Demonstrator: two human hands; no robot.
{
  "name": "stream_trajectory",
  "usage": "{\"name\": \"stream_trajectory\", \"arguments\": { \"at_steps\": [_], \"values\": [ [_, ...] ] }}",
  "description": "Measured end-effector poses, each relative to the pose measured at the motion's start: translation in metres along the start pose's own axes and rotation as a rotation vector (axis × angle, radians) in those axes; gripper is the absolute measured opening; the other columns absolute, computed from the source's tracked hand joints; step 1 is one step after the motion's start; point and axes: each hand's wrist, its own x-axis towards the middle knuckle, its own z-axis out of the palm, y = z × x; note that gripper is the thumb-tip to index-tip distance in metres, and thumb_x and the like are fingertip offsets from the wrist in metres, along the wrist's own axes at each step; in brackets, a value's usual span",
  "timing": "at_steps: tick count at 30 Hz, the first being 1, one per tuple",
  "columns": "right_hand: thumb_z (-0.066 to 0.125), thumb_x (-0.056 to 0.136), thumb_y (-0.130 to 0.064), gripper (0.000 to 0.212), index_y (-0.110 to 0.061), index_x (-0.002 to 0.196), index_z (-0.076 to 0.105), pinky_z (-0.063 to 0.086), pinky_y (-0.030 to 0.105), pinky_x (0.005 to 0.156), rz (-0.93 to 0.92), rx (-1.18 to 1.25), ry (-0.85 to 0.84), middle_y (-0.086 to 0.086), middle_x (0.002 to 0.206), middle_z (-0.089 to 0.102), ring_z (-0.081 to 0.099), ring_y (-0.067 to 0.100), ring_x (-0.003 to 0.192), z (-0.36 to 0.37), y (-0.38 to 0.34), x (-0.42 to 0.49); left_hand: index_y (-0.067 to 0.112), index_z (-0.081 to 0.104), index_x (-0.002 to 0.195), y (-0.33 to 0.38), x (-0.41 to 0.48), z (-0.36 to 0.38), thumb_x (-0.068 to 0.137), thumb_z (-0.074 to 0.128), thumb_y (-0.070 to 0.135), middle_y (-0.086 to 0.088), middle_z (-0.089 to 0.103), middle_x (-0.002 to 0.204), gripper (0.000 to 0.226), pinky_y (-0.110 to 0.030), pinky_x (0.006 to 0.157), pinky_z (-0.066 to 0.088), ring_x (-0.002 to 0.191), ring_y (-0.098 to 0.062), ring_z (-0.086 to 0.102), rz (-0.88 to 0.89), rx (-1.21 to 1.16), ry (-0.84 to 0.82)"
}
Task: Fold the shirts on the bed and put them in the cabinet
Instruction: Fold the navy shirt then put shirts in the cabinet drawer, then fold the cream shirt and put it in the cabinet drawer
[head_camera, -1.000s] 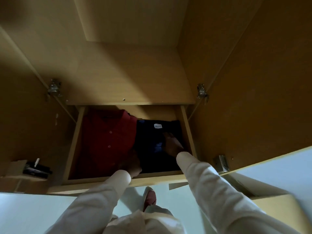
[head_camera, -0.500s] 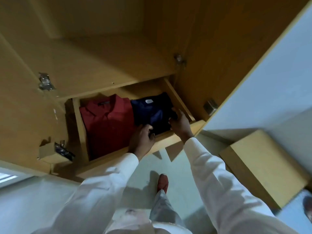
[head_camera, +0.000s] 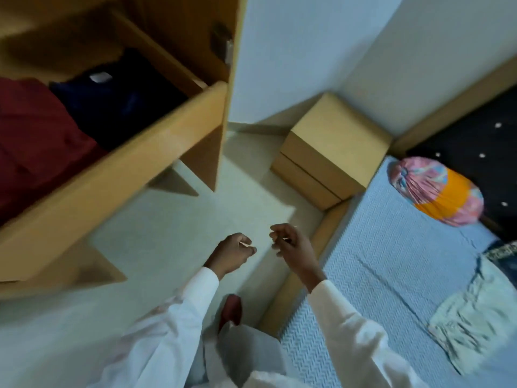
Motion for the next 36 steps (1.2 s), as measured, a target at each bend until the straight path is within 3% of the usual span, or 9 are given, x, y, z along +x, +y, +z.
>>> {"name": "stream_trajectory", "arguments": {
  "at_steps": [5,10,13,16,22,26,30,32,36],
  "values": [
    [0.057,0.078,-0.026,0.023,-0.033,0.096,0.068,0.056,0.039,0.071,0.132,-0.042,0.136,-0.004,0.089,0.072,0.068,0.013,0.081,-0.028,0.133,-0.015,0.025,0.064,0.102,-0.067,0.048,0.097,0.069,0.065,0.049,0.0,0.068,0.1,0.04,-0.036,0.082,0.056,0.086,-0.019,0.071,-0.034,0.027,-0.141],
    [0.063,0.082,-0.023,0.023,-0.031,0.102,0.07,0.056,0.047,0.087,0.242,-0.11,0.285,-0.007,0.09,0.073,0.068,0.013,0.084,-0.048,0.271,-0.01,0.027,0.064,0.097,-0.128,0.124,0.175,0.069,0.066,0.049,0.004,0.07,0.097,0.036,-0.041,0.088,0.057,0.093,-0.021,0.069,0.031,0.073,-0.235],
    [0.066,0.086,-0.024,0.031,-0.022,0.118,0.066,0.055,0.042,0.09,0.258,-0.166,0.373,-0.003,0.114,0.07,0.068,0.014,0.092,-0.062,0.336,-0.006,0.027,0.065,0.098,-0.146,0.161,0.214,0.079,0.069,0.038,0.004,0.07,0.097,0.023,-0.039,0.088,0.057,0.094,-0.019,0.069,0.103,0.101,-0.248],
    [0.068,0.092,-0.015,0.051,-0.014,0.141,0.051,0.053,0.034,0.091,0.274,-0.215,0.452,0.001,0.14,0.054,0.066,0.015,0.101,-0.087,0.394,-0.007,0.023,0.065,0.107,-0.153,0.192,0.259,0.085,0.069,0.032,0.004,0.068,0.101,0.023,-0.027,0.087,0.051,0.097,-0.016,0.066,0.218,0.143,-0.288],
    [0.066,0.094,-0.02,0.062,-0.016,0.15,0.04,0.049,0.045,0.103,0.356,-0.221,0.53,0.004,0.154,0.039,0.054,0.02,0.127,-0.15,0.487,-0.025,0.02,0.058,0.121,-0.126,0.205,0.354,0.09,0.061,0.028,0.0,0.063,0.113,0.032,-0.029,0.082,0.051,0.099,-0.016,0.061,0.43,0.312,-0.372],
    [0.066,0.094,-0.027,0.065,-0.014,0.151,0.037,0.045,0.051,0.107,0.351,-0.235,0.525,0.009,0.156,0.035,0.045,0.026,0.137,-0.206,0.541,-0.038,0.02,0.051,0.136,-0.117,0.187,0.437,0.093,0.062,0.032,-0.005,0.056,0.134,0.046,-0.035,0.095,0.05,0.115,-0.023,0.058,0.563,0.596,-0.359],
    [0.065,0.093,-0.023,0.075,-0.008,0.156,0.026,0.034,0.043,0.115,0.407,-0.302,0.535,0.015,0.16,0.026,0.035,0.032,0.144,-0.27,0.592,-0.07,0.025,0.029,0.153,-0.131,0.159,0.526,0.087,0.069,0.038,-0.007,0.019,0.162,0.079,-0.046,0.111,0.036,0.143,-0.034,0.029,0.654,0.963,-0.386],
    [0.06,0.096,-0.023,0.073,-0.009,0.157,0.023,0.033,0.041,0.113,0.41,-0.343,0.545,0.015,0.161,0.025,0.034,0.032,0.144,-0.297,0.611,-0.081,0.033,0.015,0.156,-0.146,0.153,0.551,0.08,0.074,0.049,-0.005,0.003,0.165,0.097,-0.059,0.113,0.028,0.148,-0.04,0.014,0.648,1.175,-0.354],
    [0.06,0.094,-0.026,0.062,-0.016,0.151,0.037,0.037,0.043,0.113,0.419,-0.45,0.528,0.014,0.161,0.021,0.036,0.032,0.143,-0.365,0.658,-0.104,0.04,0.003,0.154,-0.167,0.141,0.586,0.072,0.072,0.064,-0.002,-0.004,0.165,0.11,-0.074,0.11,0.008,0.147,-0.047,-0.004,0.597,1.533,-0.235]
  ]
}}
